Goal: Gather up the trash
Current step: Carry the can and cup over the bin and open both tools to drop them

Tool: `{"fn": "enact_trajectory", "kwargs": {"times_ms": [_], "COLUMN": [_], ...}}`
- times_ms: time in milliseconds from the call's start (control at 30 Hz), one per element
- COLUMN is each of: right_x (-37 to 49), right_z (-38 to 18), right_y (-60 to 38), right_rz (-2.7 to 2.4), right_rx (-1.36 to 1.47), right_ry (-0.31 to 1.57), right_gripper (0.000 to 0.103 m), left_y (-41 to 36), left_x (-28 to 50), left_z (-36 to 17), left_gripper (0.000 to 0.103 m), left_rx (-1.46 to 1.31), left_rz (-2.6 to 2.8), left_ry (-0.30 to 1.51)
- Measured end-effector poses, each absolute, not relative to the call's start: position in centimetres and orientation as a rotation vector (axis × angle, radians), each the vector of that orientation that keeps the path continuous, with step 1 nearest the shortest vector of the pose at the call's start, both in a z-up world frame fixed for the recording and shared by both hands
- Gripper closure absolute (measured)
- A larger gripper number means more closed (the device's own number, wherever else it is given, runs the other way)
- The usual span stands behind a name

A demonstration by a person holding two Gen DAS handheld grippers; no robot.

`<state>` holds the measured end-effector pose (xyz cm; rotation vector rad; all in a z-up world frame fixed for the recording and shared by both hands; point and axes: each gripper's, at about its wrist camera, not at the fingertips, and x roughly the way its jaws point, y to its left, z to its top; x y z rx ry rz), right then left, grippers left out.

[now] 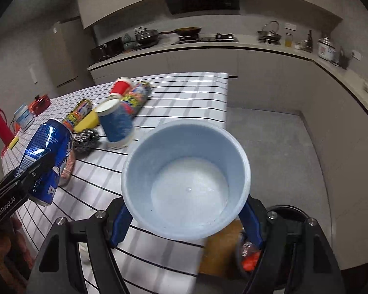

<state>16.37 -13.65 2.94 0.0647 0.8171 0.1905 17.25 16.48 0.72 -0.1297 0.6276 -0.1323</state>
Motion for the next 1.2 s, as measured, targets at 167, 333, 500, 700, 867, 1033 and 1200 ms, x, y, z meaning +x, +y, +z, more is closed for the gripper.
{"fn": "enact_trajectory", "kwargs": {"times_ms": [167,333,500,700,867,1033,1200], "right_x": [14.7,13.1,11.8,11.1,11.1,11.9,12.6], "right_z": [3.2,3.1,2.0,-0.2,-2.6,-5.3,-8.2], "right_y": [-18.4,-22.5,-27.4,-32.4,-36.1,-38.8,-40.8], "right_rz": [0.130,0.085,0.033,-0.005,0.000,0.026,0.057], "right_rx": [0.089,0.099,0.117,0.124,0.103,0.054,0.036], "right_ry": [0.814,0.817,0.840,0.883,0.912,0.937,0.974], "right_gripper": [0.025,0.025,0.025,0.025,0.025,0.025,0.025], "left_y": [12.2,7.6,2.8,-2.3,-6.4,-9.7,-11.4], "left_x": [16.3,15.4,14.5,14.1,13.8,13.6,13.7], "left_z": [0.7,0.7,0.3,-0.9,-2.8,-5.3,-8.0], "left_gripper": [0.036,0.036,0.036,0.036,0.036,0.036,0.036], "left_rx": [-0.104,-0.086,-0.065,-0.051,-0.043,-0.037,-0.052], "left_rz": [-0.196,-0.257,-0.326,-0.374,-0.389,-0.383,-0.355], "left_ry": [0.634,0.645,0.661,0.692,0.733,0.776,0.827]}}
